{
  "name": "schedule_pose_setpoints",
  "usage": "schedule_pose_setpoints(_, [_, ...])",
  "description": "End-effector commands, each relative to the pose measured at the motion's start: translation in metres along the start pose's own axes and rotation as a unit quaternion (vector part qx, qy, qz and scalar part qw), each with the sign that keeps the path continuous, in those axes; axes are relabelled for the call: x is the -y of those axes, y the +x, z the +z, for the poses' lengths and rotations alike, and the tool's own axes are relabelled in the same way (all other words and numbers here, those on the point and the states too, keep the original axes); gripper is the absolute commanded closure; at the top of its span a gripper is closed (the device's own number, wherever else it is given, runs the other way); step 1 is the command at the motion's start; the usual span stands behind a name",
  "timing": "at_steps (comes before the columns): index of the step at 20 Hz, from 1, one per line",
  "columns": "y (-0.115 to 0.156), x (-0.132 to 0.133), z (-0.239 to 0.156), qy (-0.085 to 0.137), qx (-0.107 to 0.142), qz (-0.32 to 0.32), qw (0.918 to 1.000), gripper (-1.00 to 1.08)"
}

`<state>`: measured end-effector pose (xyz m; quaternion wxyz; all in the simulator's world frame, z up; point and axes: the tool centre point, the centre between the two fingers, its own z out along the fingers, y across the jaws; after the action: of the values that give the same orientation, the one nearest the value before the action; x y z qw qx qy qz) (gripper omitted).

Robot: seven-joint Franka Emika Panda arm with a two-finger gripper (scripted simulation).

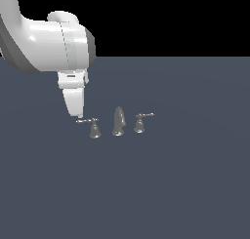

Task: Turn on the faucet by rotating a designated handle.

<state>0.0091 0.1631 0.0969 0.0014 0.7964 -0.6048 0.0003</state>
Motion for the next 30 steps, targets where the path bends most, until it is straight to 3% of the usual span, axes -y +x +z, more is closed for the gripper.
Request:
schedule_pose_setpoints(1, [0.004, 0.008, 0.009, 0.0, 0.0, 0.016, 0.9999, 1.08])
schedule_pose_setpoints(14, [0.01, 0.019, 0.021, 0.001, 0.0, 0.039, 0.9993, 1.08])
schedule_pose_setpoints(26, [-0.011, -0.016, 0.02, 0.001, 0.001, 0.039, 0.9992, 1.08])
schedule_pose_setpoints(30, [-0.002, -0.016, 0.02, 0.004, 0.0, 0.044, 0.999, 1.08])
